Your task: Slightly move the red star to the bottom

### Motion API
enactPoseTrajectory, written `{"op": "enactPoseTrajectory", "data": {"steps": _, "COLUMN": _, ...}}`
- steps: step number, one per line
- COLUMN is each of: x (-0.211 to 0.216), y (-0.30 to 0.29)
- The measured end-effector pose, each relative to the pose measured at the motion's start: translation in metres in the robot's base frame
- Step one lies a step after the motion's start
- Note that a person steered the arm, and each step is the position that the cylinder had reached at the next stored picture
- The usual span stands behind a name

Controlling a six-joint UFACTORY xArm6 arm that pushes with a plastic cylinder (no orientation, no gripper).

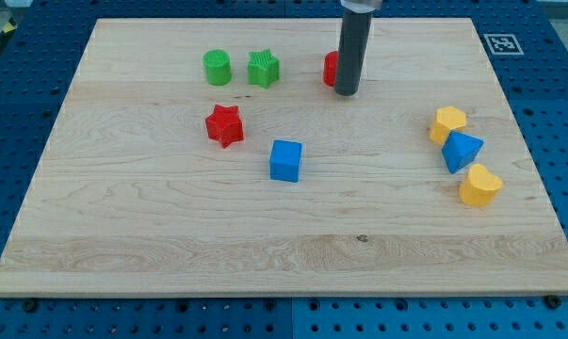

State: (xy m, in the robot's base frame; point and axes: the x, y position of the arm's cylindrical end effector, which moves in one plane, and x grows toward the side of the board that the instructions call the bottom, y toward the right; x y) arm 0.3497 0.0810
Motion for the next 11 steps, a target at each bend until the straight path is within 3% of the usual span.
{"op": "enactPoseTrajectory", "data": {"steps": 2, "x": 0.014, "y": 0.000}}
{"op": "enactPoseTrajectory", "data": {"steps": 3, "x": 0.018, "y": -0.031}}
{"op": "enactPoseTrajectory", "data": {"steps": 6, "x": 0.025, "y": -0.231}}
{"op": "enactPoseTrajectory", "data": {"steps": 7, "x": 0.058, "y": -0.254}}
{"op": "enactPoseTrajectory", "data": {"steps": 9, "x": 0.064, "y": -0.253}}
{"op": "enactPoseTrajectory", "data": {"steps": 11, "x": 0.067, "y": -0.192}}
